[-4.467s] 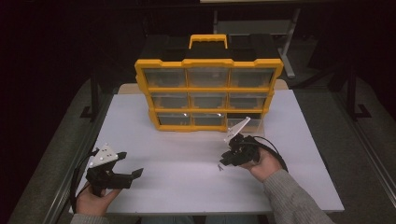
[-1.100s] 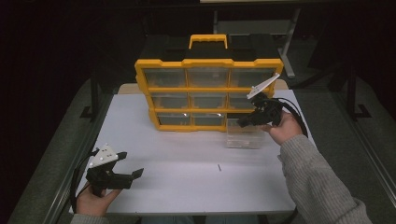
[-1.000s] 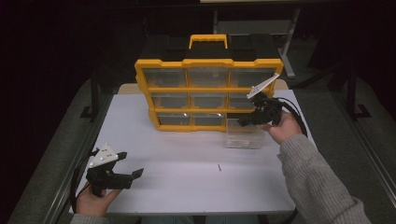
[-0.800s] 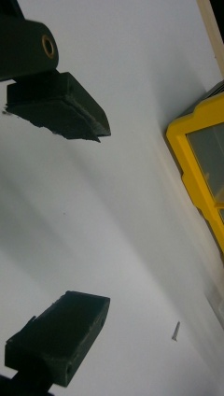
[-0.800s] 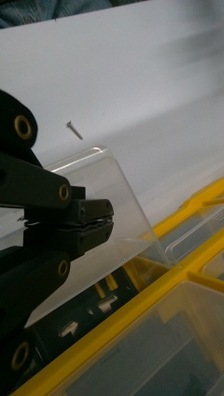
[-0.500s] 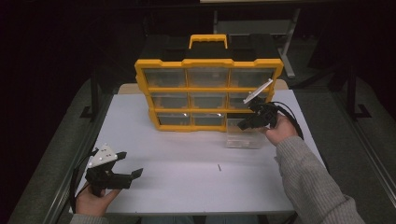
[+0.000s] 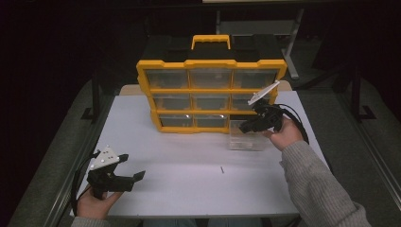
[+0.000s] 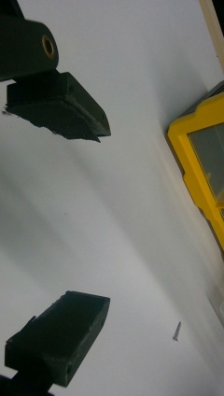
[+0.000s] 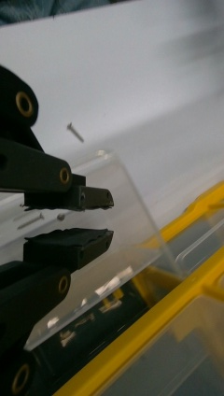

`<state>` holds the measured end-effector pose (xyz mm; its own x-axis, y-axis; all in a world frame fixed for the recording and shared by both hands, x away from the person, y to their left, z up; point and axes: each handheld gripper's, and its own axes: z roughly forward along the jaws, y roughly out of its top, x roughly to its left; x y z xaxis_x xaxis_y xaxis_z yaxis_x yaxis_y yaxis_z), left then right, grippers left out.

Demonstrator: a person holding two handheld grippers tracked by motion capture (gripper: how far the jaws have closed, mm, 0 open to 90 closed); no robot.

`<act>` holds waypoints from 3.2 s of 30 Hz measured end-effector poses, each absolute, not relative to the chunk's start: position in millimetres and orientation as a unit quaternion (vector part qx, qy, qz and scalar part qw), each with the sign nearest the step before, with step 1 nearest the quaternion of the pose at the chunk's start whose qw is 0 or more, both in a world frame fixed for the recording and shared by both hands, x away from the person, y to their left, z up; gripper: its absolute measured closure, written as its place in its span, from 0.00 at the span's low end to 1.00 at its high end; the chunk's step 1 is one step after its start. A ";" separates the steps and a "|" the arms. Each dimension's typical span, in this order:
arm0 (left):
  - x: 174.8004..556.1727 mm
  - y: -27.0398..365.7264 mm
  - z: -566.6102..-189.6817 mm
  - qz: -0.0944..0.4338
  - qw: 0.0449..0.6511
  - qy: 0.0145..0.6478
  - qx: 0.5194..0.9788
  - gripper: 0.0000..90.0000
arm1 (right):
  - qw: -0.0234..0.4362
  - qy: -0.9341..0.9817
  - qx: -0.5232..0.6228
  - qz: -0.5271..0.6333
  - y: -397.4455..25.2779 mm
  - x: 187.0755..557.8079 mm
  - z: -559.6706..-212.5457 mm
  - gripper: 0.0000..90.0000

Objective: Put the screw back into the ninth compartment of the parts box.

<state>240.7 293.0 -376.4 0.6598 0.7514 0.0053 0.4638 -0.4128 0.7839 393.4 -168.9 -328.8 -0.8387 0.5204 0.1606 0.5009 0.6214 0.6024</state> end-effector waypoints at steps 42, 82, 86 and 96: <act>240.5 293.0 -375.1 0.186 0.396 0.367 0.821 0.17 | -0.034 0.929 0.259 0.262 -93.9 337.5 -423.2 0.78; 240.2 291.7 -375.4 0.185 0.395 0.367 0.822 0.17 | -0.051 0.934 0.221 0.277 -103.4 349.7 -413.0 0.97; 240.4 291.4 -376.1 0.184 0.394 0.369 0.822 0.17 | -0.010 0.925 0.085 0.370 -104.9 372.9 -406.8 0.97; 240.6 291.4 -376.9 0.183 0.399 0.370 0.819 0.17 | -0.052 0.927 0.148 0.341 -114.5 371.0 -383.2 0.97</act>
